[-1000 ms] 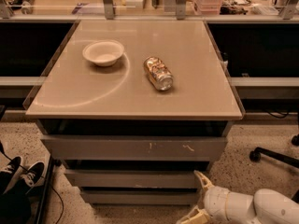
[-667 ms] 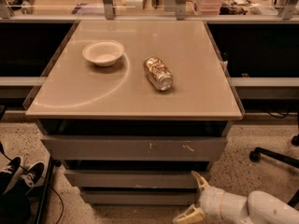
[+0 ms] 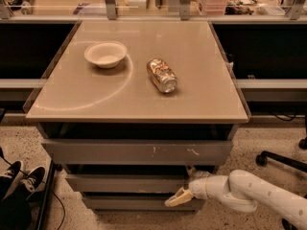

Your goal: Open middle drawer

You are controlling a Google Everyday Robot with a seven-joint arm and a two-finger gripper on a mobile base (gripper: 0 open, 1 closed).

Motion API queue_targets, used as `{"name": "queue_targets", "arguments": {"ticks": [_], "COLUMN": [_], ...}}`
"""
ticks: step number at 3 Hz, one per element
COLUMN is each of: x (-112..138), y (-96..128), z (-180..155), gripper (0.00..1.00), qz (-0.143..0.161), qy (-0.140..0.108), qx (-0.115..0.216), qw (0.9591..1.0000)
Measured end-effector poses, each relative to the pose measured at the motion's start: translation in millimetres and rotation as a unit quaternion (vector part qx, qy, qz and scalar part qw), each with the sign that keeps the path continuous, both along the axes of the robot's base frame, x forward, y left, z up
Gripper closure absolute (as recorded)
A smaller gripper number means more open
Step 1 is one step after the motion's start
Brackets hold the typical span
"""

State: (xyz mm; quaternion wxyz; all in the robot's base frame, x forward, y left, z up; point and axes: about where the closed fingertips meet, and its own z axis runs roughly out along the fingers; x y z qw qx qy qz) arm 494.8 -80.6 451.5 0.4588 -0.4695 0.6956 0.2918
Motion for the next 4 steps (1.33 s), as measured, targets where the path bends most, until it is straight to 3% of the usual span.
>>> {"name": "queue_targets", "arguments": {"ticks": [1, 3, 4], "x": [0, -13, -13], "y": [0, -2, -2], "z": [0, -28, -23], "gripper": [0.0, 0.0, 0.18], "qz": [0.0, 0.013, 0.013], "qy": [0.0, 0.047, 0.047], "qx": [0.0, -0.057, -0.057], "qw": [1.0, 0.9972, 0.9972]}}
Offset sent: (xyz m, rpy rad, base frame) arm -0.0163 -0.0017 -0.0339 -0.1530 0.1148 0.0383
